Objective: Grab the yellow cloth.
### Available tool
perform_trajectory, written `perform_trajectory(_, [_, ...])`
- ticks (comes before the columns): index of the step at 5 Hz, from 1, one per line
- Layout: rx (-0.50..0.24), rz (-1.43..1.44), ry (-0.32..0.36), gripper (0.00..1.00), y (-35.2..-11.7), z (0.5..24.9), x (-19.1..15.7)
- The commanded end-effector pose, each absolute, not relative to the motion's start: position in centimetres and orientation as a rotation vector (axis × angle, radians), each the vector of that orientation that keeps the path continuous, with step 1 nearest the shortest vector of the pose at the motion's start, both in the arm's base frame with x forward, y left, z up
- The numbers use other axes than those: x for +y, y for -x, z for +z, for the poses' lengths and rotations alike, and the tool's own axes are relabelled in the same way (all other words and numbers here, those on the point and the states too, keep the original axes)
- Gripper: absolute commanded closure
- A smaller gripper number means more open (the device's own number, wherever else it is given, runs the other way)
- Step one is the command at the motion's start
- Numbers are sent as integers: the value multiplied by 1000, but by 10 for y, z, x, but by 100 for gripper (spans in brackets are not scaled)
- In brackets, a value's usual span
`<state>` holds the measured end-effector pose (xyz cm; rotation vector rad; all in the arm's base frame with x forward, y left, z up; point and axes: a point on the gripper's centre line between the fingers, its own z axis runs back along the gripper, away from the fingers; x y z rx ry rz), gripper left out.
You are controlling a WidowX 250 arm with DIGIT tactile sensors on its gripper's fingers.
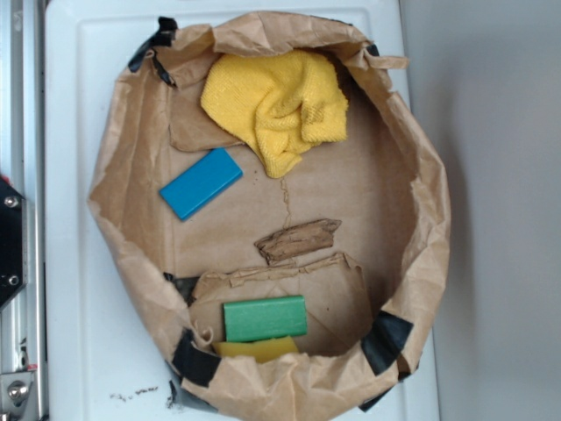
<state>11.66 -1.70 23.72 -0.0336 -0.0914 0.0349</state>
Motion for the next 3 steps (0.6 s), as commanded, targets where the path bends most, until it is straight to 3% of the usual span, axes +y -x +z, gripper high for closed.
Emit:
perform_trajectory(1, [-91,35,34,0,-117,237,-17])
perform_trajectory(2, [-92,59,47,0,-137,236,-19])
perform_trajectory(3, [-130,126,41,0,-182,226,-12])
